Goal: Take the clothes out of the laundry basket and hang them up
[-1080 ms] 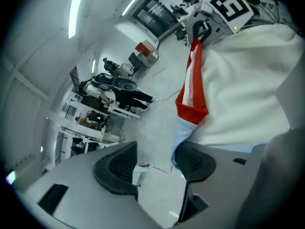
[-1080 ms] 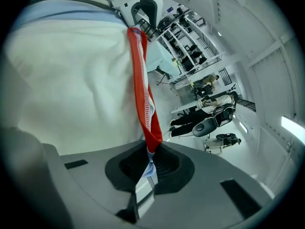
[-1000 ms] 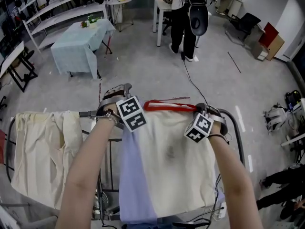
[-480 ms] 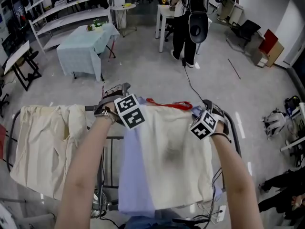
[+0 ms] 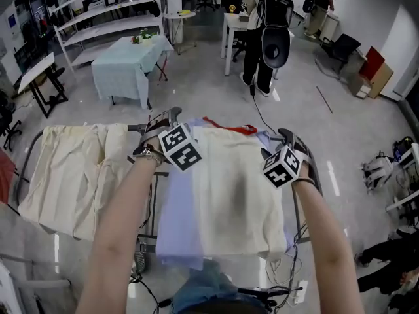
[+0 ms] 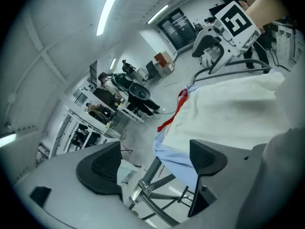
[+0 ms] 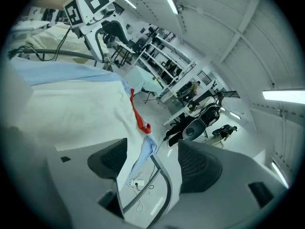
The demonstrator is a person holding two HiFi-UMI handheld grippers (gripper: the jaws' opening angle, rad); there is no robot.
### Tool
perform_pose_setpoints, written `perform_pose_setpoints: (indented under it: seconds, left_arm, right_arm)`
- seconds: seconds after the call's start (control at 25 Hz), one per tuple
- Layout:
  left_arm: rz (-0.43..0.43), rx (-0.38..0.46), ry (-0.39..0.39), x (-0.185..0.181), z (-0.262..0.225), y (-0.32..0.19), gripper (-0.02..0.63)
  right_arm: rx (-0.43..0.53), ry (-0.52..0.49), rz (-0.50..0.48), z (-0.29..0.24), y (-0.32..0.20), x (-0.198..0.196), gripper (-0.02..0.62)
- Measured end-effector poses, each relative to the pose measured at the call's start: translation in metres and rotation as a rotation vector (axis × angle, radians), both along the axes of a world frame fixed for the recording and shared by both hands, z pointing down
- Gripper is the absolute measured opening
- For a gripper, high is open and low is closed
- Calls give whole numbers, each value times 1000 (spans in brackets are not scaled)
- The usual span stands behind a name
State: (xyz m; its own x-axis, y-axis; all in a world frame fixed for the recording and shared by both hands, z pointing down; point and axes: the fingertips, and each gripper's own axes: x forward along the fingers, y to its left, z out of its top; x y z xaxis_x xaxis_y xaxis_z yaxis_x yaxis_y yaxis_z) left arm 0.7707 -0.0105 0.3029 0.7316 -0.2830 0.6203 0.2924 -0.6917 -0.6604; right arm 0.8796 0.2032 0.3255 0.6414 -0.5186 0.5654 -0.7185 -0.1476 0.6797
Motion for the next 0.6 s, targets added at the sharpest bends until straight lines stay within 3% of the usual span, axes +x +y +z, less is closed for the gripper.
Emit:
perform_pose_setpoints:
  seconds: [0.2,0.36,0.6]
  left_arm:
    - [-11,53,57,-29,-27,25,445]
    - [-9,40,72,-55,-43,51,445]
    - [-51,41,133,-95,-66,78,445]
  right_arm:
    - [21,5,-44,-26,25,-31,327]
    - [39,-61,-103,-37,40,-58,328]
    - [137,-41,-130,-63,66,-94,311]
